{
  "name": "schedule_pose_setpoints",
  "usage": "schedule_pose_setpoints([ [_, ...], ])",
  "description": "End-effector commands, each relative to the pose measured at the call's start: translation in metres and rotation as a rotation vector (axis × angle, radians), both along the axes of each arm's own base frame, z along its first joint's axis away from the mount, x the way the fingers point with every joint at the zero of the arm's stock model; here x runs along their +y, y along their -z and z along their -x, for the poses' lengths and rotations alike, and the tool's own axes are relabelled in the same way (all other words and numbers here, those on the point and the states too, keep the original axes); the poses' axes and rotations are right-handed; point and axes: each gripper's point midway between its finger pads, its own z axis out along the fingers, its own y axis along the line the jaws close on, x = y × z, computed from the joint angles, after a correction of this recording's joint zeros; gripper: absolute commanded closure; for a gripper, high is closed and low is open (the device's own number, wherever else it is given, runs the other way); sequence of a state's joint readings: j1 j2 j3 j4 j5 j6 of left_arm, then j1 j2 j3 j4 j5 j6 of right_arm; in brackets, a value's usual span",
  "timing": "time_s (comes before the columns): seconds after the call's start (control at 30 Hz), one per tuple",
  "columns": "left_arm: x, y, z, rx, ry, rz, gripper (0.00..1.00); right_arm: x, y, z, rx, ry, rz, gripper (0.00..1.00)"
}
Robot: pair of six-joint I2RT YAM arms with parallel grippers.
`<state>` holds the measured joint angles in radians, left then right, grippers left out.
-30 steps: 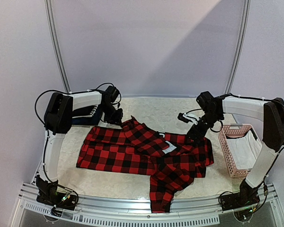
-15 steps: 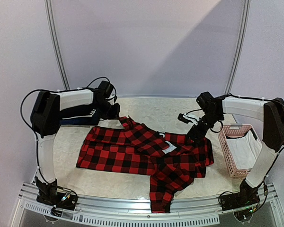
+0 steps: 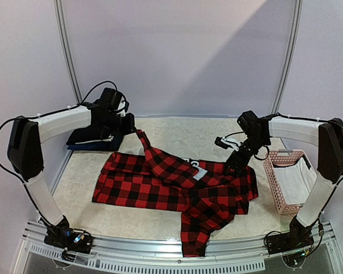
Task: Fold and stack the mixed laundry pile
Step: Adjust the rectangle-folded shirt at the center of the board.
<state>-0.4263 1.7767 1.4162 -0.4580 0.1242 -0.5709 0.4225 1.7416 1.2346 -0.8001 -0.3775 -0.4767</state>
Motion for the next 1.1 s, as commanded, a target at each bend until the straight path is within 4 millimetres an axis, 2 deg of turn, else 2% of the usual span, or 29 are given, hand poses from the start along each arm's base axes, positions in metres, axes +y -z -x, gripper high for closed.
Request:
schedule_pose_setpoints([
  [0.0, 0.011, -0.021, 0.03, -0.029, -0.016, -0.022, 1.0, -0.001, -0.006, 0.005, -0.01, -0.011, -0.015, 0.01],
  [0.13, 0.025, -0.03, 0.057, -0.049, -0.025, -0.079, 1.0, -0.002, -0.001, 0.003, -0.005, -0.009, -0.003, 0.01],
  [0.23, 0.046, -0.039, 0.068, -0.079, -0.064, -0.147, 1.0, 0.0, 0.002, 0.003, 0.012, -0.012, -0.007, 0.01],
  [0.33, 0.059, -0.039, 0.078, -0.084, -0.079, -0.196, 1.0, 0.001, 0.006, 0.003, 0.024, -0.012, -0.004, 0.01],
  [0.6, 0.059, -0.003, 0.087, -0.04, -0.07, -0.235, 1.0, -0.002, 0.02, 0.003, 0.049, -0.014, 0.025, 0.01],
  [0.77, 0.068, 0.007, 0.094, -0.05, -0.075, -0.343, 1.0, -0.008, 0.031, 0.0, 0.057, 0.001, 0.072, 0.01],
  [0.9, 0.068, 0.015, 0.099, -0.037, -0.054, -0.378, 1.0, -0.012, 0.04, -0.006, 0.059, 0.023, 0.109, 0.01],
  [1.07, 0.073, 0.016, 0.105, -0.034, -0.062, -0.441, 1.0, -0.017, 0.038, -0.019, 0.016, 0.064, 0.138, 0.01],
])
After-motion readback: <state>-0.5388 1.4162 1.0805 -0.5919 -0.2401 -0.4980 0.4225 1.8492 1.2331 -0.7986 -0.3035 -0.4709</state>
